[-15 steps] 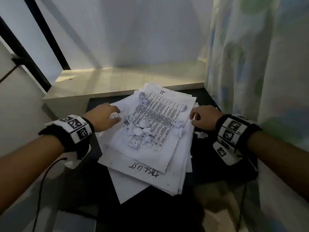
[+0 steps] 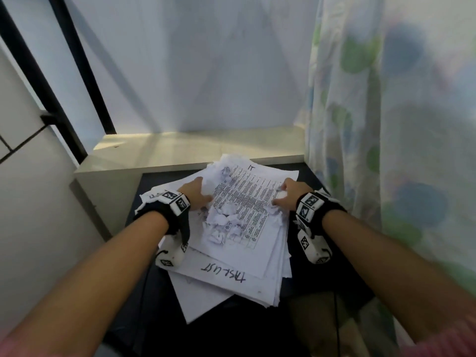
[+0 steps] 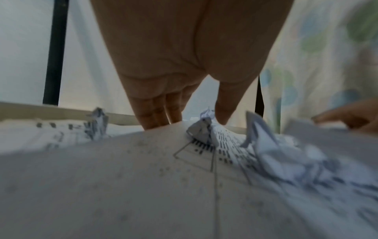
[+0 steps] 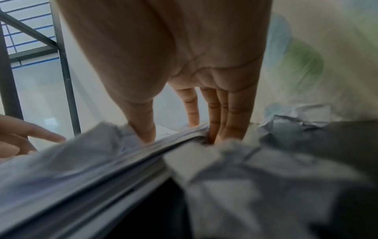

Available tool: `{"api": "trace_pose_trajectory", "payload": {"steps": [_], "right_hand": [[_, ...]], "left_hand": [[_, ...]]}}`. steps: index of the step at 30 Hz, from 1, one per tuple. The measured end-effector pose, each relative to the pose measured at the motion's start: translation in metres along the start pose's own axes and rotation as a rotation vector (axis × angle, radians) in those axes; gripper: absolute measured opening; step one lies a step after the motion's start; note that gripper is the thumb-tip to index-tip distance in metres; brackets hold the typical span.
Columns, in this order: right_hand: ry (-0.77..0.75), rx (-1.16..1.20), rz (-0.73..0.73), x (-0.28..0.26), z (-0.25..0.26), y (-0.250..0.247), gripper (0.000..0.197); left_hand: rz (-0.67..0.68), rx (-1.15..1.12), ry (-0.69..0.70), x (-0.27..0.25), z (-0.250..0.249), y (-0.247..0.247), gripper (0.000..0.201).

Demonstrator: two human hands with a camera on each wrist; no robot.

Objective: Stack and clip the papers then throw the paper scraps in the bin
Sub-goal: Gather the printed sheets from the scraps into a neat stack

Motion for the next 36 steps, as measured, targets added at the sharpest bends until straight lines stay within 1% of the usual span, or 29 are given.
{"api": "trace_pose_trajectory", "payload": {"steps": [4, 7, 9, 11, 14, 16, 18, 19, 21, 24, 25, 27, 28, 30, 32, 36], "right_hand": [[-0.001, 0.072, 0.019, 0.005, 0.005, 0.006, 0.051], [-0.028, 0.074, 0.027, 0.01, 0.009, 0.009, 0.049], [-0.047, 0.096, 0.037, 0.013, 0.008, 0.01, 0.049], [-0.068, 0.117, 0.043, 0.013, 0.007, 0.009, 0.049], [-0.066, 0.184, 0.072, 0.01, 0.004, 0.006, 0.049], [-0.059, 0.213, 0.06, 0.007, 0.002, 0.001, 0.059], [-0.049, 0.236, 0.029, 0.003, 0.0, -0.005, 0.065], [-0.045, 0.261, 0.03, 0.0, 0.0, -0.007, 0.066], [-0.042, 0.313, 0.032, -0.003, 0.001, -0.012, 0.068], [-0.095, 0.433, 0.018, -0.01, 0.007, -0.024, 0.08], [-0.125, 0.488, 0.02, -0.014, 0.01, -0.029, 0.078], [-0.203, 0.601, 0.029, -0.025, 0.018, -0.036, 0.063], [-0.243, 0.636, 0.024, -0.031, 0.023, -0.04, 0.057], [-0.295, 0.644, -0.028, -0.039, 0.029, -0.046, 0.053], [-0.327, 0.66, -0.088, -0.043, 0.035, -0.05, 0.05], [-0.334, 0.683, -0.11, -0.042, 0.04, -0.053, 0.043]], "left_hand": [[-0.01, -0.08, -0.09, 0.008, 0.005, 0.002, 0.055], [-0.001, -0.129, -0.103, 0.008, 0.006, 0.001, 0.047], [-0.03, -0.176, -0.088, 0.008, 0.007, 0.0, 0.032], [-0.084, -0.25, -0.09, 0.007, 0.008, -0.003, 0.009], [-0.159, -0.382, -0.077, 0.003, 0.008, -0.007, 0.021], [-0.232, -0.453, -0.044, -0.003, 0.005, -0.015, 0.026], [-0.312, -0.506, 0.01, -0.01, 0.004, -0.027, 0.041], [-0.334, -0.538, 0.038, -0.015, 0.003, -0.033, 0.045], [-0.386, -0.594, 0.099, -0.024, 0.0, -0.045, 0.046], [-0.504, -0.63, 0.158, -0.039, -0.004, -0.065, 0.044], [-0.534, -0.633, 0.166, -0.042, -0.004, -0.07, 0.043], [-0.565, -0.678, 0.19, -0.046, -0.005, -0.074, 0.042], [-0.571, -0.706, 0.2, -0.049, -0.006, -0.076, 0.041], [-0.574, -0.729, 0.205, -0.052, -0.009, -0.078, 0.039], [-0.572, -0.744, 0.205, -0.053, -0.011, -0.079, 0.037], [-0.542, -0.797, 0.204, -0.049, -0.007, -0.078, 0.033]]}}
Point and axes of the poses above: each hand's wrist, its own x-axis towards the middle knuckle, its own y-axis out of the palm, z = x × y, the point moved 4 cm from there along x, towards the middle knuckle, and after that the axes turned 10 degrees about y, right-handed, at the moved point
